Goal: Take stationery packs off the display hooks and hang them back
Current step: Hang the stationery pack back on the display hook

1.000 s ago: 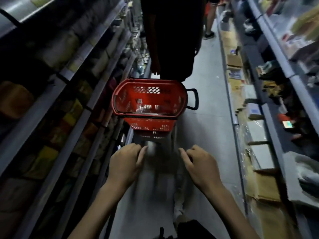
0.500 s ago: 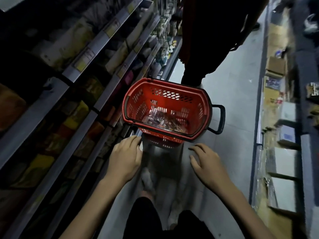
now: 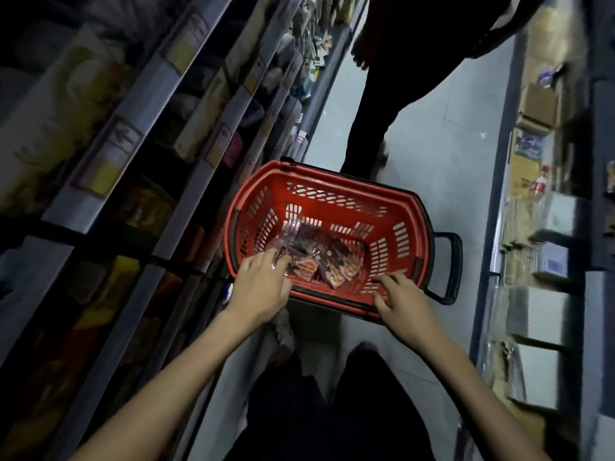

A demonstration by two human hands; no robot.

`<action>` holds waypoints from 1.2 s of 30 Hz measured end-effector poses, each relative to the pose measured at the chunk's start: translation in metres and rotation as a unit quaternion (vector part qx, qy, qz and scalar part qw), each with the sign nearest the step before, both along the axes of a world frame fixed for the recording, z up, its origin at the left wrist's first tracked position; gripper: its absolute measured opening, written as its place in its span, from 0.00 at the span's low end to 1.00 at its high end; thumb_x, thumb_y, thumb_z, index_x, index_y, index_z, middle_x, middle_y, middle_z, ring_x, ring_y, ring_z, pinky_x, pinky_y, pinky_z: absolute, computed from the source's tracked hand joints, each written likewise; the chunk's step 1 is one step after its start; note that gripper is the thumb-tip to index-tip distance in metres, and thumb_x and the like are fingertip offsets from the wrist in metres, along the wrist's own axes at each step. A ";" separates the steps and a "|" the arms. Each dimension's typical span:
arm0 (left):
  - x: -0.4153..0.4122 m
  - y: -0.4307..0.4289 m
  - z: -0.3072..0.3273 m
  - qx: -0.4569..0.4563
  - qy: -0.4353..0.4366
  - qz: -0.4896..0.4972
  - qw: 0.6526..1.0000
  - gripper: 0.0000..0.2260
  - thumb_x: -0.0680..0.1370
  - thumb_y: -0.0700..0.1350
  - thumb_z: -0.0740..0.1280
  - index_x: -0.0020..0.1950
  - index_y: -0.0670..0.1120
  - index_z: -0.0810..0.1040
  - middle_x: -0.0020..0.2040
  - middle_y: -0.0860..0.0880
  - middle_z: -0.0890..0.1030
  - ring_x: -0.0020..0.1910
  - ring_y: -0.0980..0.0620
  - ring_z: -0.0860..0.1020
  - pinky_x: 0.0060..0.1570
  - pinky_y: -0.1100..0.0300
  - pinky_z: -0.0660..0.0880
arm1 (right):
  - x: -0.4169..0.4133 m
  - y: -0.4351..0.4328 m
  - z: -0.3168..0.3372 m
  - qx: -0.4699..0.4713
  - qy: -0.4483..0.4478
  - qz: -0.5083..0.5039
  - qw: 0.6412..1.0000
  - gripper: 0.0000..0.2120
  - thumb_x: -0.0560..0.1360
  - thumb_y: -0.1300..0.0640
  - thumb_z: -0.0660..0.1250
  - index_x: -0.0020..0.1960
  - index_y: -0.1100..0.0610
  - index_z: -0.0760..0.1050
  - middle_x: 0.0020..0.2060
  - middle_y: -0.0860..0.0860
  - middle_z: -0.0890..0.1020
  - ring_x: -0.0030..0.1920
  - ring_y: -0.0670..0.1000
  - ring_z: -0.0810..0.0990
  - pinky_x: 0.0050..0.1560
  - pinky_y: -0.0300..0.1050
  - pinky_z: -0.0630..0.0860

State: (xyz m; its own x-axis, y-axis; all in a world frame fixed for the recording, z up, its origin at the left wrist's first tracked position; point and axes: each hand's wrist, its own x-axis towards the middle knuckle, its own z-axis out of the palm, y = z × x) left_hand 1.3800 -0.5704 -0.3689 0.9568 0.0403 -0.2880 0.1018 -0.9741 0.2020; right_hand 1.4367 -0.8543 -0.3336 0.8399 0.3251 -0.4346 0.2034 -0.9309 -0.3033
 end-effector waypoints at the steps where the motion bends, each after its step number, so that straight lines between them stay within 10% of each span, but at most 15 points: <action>1: 0.007 0.002 -0.006 0.000 0.013 -0.004 1.000 0.23 0.75 0.50 0.56 0.63 0.44 0.81 0.58 0.42 0.82 0.56 0.39 0.82 0.55 0.46 0.77 | 0.009 0.002 -0.006 -0.009 0.012 -0.002 1.000 0.18 0.80 0.52 0.64 0.68 0.55 0.77 0.62 0.52 0.79 0.60 0.57 0.79 0.59 0.54 0.77; 16: 0.045 -0.021 -0.098 0.034 0.084 0.131 0.987 0.20 0.83 0.59 0.58 0.60 0.49 0.83 0.55 0.48 0.84 0.52 0.43 0.82 0.49 0.50 0.75 | 0.137 0.021 -0.209 -0.058 0.241 0.058 0.967 0.24 0.78 0.49 0.66 0.72 0.55 0.72 0.61 0.62 0.81 0.60 0.63 0.80 0.57 0.51 0.76; 31: 0.044 -0.024 -0.110 0.047 0.041 0.192 0.979 0.17 0.80 0.54 0.59 0.58 0.50 0.84 0.53 0.52 0.84 0.49 0.47 0.81 0.47 0.52 0.73 | 0.156 0.065 -0.324 -0.062 0.210 -0.020 0.975 0.33 0.74 0.50 0.75 0.74 0.57 0.68 0.66 0.60 0.78 0.65 0.62 0.78 0.62 0.50 0.75; 36: 0.043 -0.023 -0.112 0.032 0.045 0.207 0.977 0.19 0.80 0.54 0.57 0.59 0.51 0.84 0.53 0.53 0.84 0.50 0.49 0.81 0.47 0.52 0.73 | 0.152 0.068 -0.337 -0.096 0.167 -0.065 0.979 0.48 0.70 0.41 0.78 0.79 0.60 0.61 0.78 0.62 0.64 0.78 0.62 0.62 0.77 0.54 0.63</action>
State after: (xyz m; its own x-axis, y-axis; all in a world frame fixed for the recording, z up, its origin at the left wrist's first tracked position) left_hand 1.4235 -0.5933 -0.4809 0.8254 0.4392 -0.3547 0.5044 -0.8559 0.1139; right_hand 1.5890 -0.7866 -0.6702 0.6687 0.1103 -0.7353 -0.0005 -0.9889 -0.1489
